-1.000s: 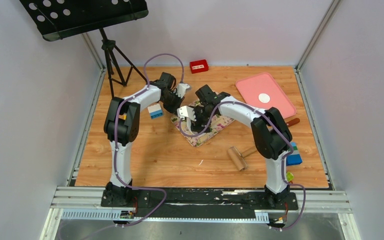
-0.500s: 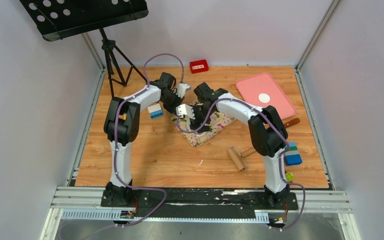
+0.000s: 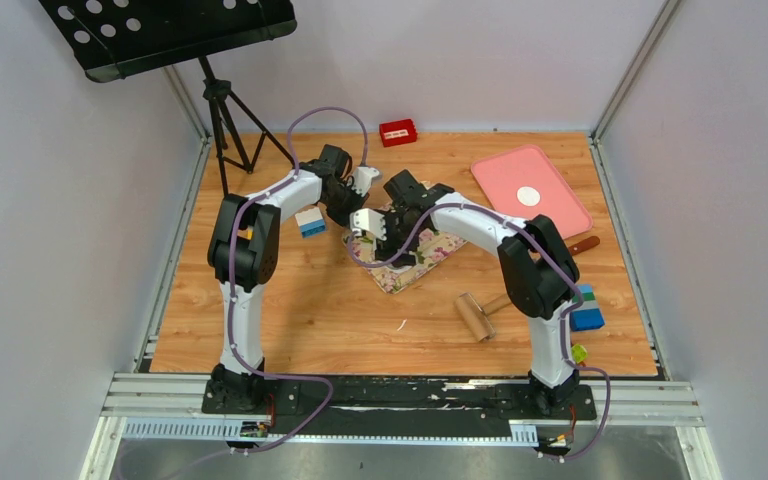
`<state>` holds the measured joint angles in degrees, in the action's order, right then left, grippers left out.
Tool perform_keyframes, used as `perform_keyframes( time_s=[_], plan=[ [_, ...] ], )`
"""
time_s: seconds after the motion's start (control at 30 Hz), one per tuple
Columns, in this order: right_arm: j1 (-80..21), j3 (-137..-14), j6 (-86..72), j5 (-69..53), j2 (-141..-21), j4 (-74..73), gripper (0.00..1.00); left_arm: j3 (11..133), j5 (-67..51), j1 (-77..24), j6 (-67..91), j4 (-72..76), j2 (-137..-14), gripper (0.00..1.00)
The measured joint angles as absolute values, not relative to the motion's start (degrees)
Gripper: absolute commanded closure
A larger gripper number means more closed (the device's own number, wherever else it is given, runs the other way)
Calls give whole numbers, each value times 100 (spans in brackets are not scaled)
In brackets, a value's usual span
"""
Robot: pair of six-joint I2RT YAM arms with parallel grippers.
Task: Roll out the dumpling wrappers from the dough
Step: Press the dumpling wrapper on the work surface.
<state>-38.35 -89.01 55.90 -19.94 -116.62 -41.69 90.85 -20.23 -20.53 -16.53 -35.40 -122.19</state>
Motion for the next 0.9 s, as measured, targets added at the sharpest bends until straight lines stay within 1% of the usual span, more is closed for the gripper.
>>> perform_keyframes(
  time_s=[0.63,0.9],
  plan=[
    [-3975,-8886,4574,-1437,-11646,-4021,42,9080,-2010,-2053,-1627,-3533,-12217,100],
    [-4007,-8833,4541,-1361,-11616,-3990,42,9080,-2003,-2053,-1612,-3533,-12217,100]
  ],
)
